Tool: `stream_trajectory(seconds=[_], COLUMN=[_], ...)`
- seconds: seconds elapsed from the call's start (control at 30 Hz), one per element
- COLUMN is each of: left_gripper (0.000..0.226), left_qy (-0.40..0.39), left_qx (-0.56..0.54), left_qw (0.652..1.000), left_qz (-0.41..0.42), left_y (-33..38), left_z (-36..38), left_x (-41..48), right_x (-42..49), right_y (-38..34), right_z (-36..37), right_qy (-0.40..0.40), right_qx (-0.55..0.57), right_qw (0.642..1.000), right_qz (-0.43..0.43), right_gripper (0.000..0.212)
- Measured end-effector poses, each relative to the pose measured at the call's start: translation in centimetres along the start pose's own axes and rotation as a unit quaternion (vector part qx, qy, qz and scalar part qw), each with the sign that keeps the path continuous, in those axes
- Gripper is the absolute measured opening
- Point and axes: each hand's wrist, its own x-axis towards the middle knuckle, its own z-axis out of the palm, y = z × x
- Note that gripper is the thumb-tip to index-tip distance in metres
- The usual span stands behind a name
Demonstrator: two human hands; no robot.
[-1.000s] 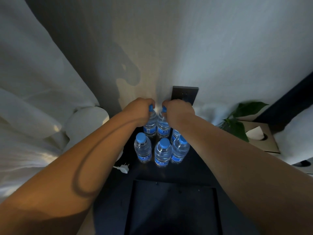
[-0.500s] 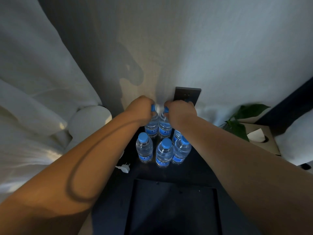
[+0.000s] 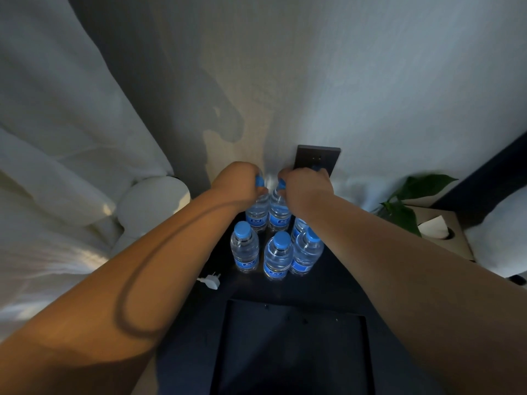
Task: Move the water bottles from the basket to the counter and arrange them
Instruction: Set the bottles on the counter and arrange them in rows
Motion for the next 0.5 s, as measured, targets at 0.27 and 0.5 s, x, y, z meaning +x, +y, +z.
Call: stream_trajectory(seconds=[0.27,0.5], left_gripper=[0.030,0.028], left_qy=[-0.029,0.000], left_qx=[0.039,0.015], left_qw=[0.997,1.000], left_qz=[0.055,-0.007], left_y=[-0.29,0.21], left_z=[-0.55,-0.14], left_x=[0.47,0.52], right_x=[0.15,-0.07], right_y=[-0.12,-0.03], right_z=[0.06,-0.23], right_qy=[-0.004,-0.003], right_qx=[-0.003,0.006], right_qw=[1.000,1.000], right_qz=[0.005,0.003], right_gripper=[0.017,0.017])
